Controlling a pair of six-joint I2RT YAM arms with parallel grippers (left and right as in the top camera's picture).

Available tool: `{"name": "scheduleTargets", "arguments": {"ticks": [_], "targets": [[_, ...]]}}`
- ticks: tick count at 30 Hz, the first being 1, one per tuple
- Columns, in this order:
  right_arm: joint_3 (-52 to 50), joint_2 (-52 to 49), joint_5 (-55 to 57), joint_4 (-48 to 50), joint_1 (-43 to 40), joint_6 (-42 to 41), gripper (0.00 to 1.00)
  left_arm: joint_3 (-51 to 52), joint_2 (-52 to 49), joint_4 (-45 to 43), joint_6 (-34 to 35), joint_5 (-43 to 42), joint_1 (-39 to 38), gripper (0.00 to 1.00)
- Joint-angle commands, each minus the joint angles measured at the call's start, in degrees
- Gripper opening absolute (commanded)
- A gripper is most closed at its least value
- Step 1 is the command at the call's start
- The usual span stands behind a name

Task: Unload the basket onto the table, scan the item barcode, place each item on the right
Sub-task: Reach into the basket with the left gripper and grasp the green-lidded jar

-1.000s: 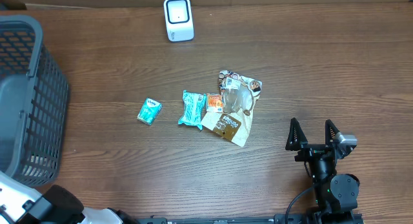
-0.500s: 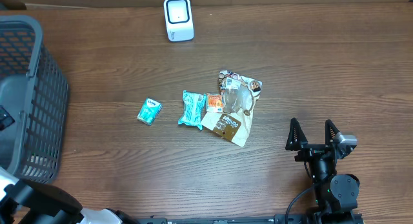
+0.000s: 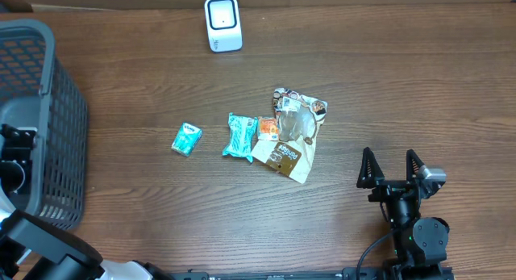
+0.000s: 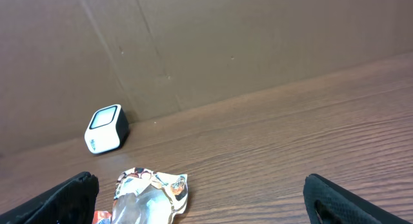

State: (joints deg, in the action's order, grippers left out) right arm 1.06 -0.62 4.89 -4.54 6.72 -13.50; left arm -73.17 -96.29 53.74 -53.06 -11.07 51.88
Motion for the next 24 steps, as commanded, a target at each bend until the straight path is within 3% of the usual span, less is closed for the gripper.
{"name": "scheduleTargets", "arguments": {"ticks": [1,15,24], "targets": [[-0.61,0.46,0.15,0.24,-0.37,0.07,1.0,1.6,-0.02,0.15,-8.9,-2.4,0.22,0.99],[-0.61,0.46,0.15,0.24,-0.37,0.07,1.0,2.03,-1.2,0.66,-8.85,-3.78,2.32,0.95],[-0.61,0.46,0.15,0.24,-0.37,0.07,1.0,2.25,-1.2,0.2,-6.88,-1.9,2.54,0.84]]}}
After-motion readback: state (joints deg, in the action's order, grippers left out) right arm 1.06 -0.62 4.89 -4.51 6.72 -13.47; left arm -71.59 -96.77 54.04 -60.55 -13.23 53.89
